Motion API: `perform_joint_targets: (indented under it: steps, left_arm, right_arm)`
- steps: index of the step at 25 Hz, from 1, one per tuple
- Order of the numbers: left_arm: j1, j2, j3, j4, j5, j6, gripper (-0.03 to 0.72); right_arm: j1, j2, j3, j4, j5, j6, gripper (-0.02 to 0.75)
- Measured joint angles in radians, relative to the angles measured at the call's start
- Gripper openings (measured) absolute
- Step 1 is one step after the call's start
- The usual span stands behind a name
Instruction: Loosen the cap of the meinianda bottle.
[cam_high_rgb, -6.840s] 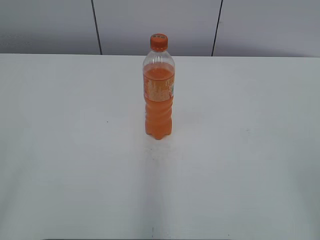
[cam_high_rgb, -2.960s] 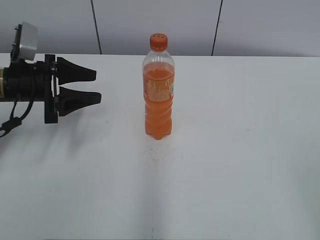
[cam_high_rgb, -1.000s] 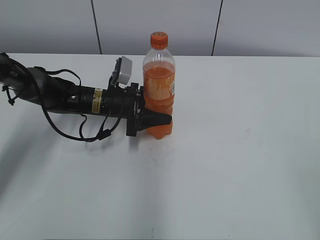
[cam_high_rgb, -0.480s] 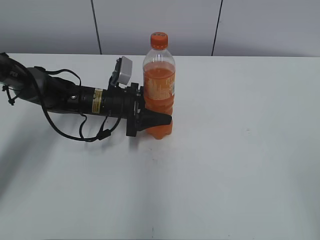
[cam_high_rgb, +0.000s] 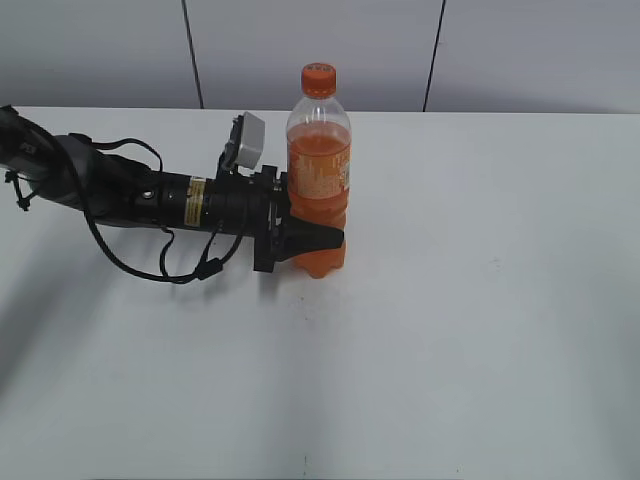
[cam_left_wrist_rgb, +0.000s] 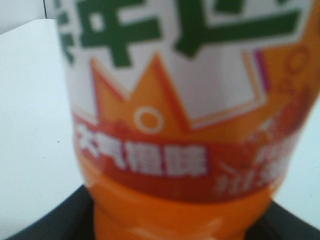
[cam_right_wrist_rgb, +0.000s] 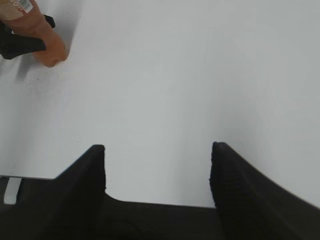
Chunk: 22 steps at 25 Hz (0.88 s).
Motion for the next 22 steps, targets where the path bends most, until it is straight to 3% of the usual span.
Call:
perform_joint_targets:
  steps: [9,22]
  left_arm:
    - [-0.001,0.002,0.000,-0.024,0.008,-0.001,0.405]
    - [-0.001,0.002,0.000,-0.024,0.006,-0.001,0.404]
  right_arm:
    - [0.000,0.526,-0.394,0.049,0.120,0.023,0.491]
    - [0.001,1.240,-1.051,0.103,0.127,0.124,0.491]
